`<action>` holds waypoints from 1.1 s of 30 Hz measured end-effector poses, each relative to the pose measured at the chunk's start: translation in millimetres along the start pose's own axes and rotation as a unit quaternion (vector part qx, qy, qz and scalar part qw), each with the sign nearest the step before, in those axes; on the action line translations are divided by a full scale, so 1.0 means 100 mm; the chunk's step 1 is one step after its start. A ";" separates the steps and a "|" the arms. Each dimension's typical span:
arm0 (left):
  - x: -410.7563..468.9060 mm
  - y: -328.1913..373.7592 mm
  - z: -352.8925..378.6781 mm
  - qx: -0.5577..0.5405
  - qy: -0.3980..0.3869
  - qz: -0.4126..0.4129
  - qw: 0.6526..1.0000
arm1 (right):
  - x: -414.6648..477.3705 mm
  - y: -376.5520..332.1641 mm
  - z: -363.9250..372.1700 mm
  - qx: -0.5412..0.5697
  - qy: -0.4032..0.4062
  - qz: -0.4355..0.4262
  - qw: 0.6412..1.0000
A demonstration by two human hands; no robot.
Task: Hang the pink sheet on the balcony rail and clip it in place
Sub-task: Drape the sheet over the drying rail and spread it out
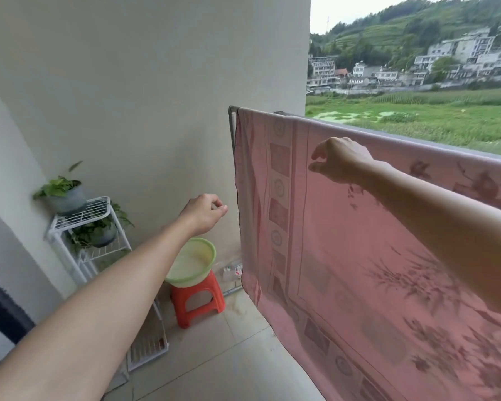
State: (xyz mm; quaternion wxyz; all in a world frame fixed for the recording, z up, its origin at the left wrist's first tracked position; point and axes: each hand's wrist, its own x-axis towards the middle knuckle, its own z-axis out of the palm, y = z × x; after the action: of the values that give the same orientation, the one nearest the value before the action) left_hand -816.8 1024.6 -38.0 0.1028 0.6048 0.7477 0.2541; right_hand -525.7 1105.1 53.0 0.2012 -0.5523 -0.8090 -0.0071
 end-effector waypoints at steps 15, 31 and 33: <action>2.76 -0.60 0.07 -0.026 0.001 0.019 0.999 | 2.59 -0.32 0.87 0.006 0.099 -0.019 0.995; 6.04 -0.68 0.21 -0.199 0.018 0.118 0.973 | 4.58 -0.63 1.74 -0.099 0.110 0.107 0.983; 6.34 -0.56 0.27 -0.245 -0.013 0.119 0.962 | 4.63 -0.62 1.78 -0.113 0.104 0.142 0.978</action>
State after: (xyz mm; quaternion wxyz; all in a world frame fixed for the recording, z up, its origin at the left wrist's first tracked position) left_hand -1008.7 1630.1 7.7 0.2263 0.6491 0.5837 0.4321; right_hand -781.2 1534.5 57.1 0.2198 -0.6769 -0.6908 -0.1277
